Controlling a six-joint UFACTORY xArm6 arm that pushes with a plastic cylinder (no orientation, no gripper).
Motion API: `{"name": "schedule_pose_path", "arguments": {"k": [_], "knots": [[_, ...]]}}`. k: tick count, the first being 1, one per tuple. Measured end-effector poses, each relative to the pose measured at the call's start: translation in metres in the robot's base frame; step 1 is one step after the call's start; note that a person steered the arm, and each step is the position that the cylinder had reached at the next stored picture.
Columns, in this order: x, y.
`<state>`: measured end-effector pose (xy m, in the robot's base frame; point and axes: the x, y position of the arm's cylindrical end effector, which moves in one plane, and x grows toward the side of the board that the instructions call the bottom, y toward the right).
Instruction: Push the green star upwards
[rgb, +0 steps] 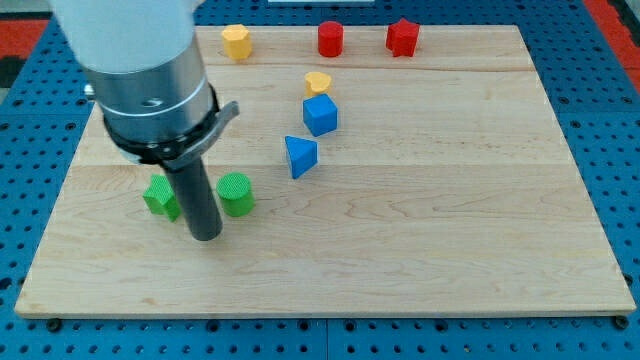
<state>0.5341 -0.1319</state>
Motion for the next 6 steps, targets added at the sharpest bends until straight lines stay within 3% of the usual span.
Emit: {"name": "schedule_pose_path", "arguments": {"k": [1,2,3,6], "knots": [[0.0,-0.042],[-0.018,-0.046],[-0.04,-0.046],[-0.033,-0.001]]}}
